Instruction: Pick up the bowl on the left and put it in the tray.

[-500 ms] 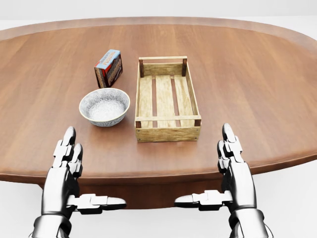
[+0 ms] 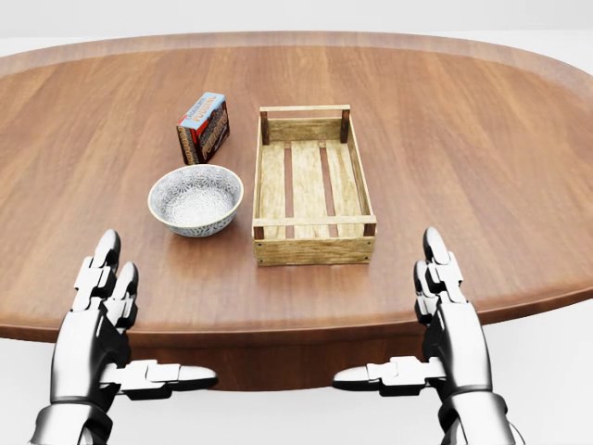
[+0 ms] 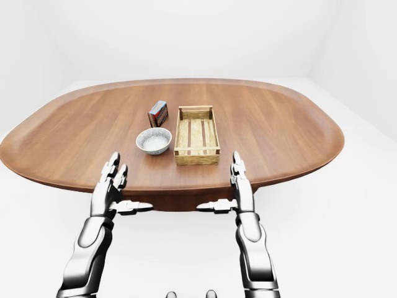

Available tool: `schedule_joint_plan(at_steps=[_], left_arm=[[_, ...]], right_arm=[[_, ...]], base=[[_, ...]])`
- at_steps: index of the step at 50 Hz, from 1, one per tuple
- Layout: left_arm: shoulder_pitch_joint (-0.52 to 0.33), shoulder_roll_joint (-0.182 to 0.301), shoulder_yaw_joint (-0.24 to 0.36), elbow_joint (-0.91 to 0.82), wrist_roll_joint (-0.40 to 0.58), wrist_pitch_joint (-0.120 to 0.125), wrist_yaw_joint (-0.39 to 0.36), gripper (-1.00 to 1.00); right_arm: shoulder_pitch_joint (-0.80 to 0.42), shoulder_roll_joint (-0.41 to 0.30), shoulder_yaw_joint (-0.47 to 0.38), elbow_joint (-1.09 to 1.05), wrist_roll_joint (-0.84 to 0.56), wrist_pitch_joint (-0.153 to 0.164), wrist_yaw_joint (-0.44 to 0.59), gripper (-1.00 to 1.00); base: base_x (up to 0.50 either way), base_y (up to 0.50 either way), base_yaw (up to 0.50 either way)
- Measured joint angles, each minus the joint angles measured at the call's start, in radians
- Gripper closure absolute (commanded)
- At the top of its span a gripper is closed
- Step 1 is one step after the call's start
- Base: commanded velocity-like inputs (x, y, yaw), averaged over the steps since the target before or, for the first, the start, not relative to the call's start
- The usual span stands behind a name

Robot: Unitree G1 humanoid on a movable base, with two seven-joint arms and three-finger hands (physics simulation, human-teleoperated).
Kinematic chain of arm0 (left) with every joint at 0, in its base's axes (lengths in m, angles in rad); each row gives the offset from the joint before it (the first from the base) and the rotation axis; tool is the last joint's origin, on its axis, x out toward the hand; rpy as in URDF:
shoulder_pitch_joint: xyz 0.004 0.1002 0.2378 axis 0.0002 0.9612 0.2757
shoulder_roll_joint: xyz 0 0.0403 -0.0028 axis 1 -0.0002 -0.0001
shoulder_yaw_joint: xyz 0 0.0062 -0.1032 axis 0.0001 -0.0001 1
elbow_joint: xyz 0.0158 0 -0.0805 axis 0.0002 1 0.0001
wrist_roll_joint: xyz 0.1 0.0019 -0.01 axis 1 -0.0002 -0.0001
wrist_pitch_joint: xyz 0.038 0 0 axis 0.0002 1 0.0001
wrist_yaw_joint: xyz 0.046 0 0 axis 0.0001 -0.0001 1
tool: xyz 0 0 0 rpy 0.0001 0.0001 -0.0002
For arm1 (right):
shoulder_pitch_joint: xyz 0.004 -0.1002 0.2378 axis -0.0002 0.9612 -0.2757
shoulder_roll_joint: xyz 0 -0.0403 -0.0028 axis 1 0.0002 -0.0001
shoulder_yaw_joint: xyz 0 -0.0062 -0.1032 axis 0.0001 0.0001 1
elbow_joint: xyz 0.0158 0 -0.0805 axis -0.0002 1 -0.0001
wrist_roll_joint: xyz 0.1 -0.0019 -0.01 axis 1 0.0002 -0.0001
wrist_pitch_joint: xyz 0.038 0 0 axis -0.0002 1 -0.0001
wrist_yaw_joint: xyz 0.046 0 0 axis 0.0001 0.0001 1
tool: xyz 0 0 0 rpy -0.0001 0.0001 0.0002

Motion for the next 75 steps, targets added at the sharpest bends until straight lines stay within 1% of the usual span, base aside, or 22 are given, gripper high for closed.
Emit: schedule_joint_plan(at_steps=[3, 6, 22, 41, 52, 53, 54, 61, 75], left_arm=[[0.003, 0.002, 0.010, -0.023, -0.010, 0.015, -0.003, -1.00], [0.006, 0.005, 0.021, -0.046, -0.021, 0.028, -0.006, -1.00], [-0.005, 0.031, 0.107, -0.141, -0.091, 0.028, -0.007, -1.00], [-0.024, 0.060, 0.187, -0.194, -0.155, 0.028, 0.002, -1.00], [-0.035, 0.080, 0.230, -0.216, -0.193, 0.028, 0.007, -1.00], [-0.035, 0.081, 0.233, -0.218, -0.196, 0.028, 0.008, -1.00], [-0.036, 0.070, 0.232, -0.220, -0.199, 0.028, 0.007, -1.00], [-0.040, 0.081, 0.242, -0.222, -0.205, 0.028, 0.009, -1.00], [-0.042, 0.091, 0.254, -0.228, -0.216, 0.028, 0.010, -1.00]], right_arm=[[0.007, 0.000, 0.001, -0.022, -0.003, 0.012, 0.001, -1.00], [0.013, 0.001, 0.001, -0.041, -0.006, 0.014, 0.002, -1.00], [0.043, 0.005, 0.015, -0.150, -0.029, 0.014, 0.003, -1.00], [0.138, 0.006, 0.116, -0.446, -0.107, 0.014, -0.012, -1.00], [0.160, 0.001, 0.139, -0.521, -0.130, 0.014, -0.018, -1.00], [0.161, 0.001, 0.140, -0.526, -0.131, 0.014, -0.018, -1.00], [0.162, -0.009, 0.136, -0.529, -0.134, 0.014, -0.018, -1.00], [0.165, -0.007, 0.149, -0.530, -0.152, 0.014, -0.015, -1.00], [0.162, 0.002, 0.149, -0.515, -0.151, 0.014, -0.015, -1.00]], base=[[0.00, 0.00, 0.00], [0.00, 0.00, 0.00], [0.00, 0.00, 0.00], [0.00, 0.00, 0.00], [0.00, 0.00, 0.00], [0.00, 0.50, 0.00], [0.00, 0.50, 0.00], [0.00, 0.50, 0.00], [0.00, 0.50, 0.00]])
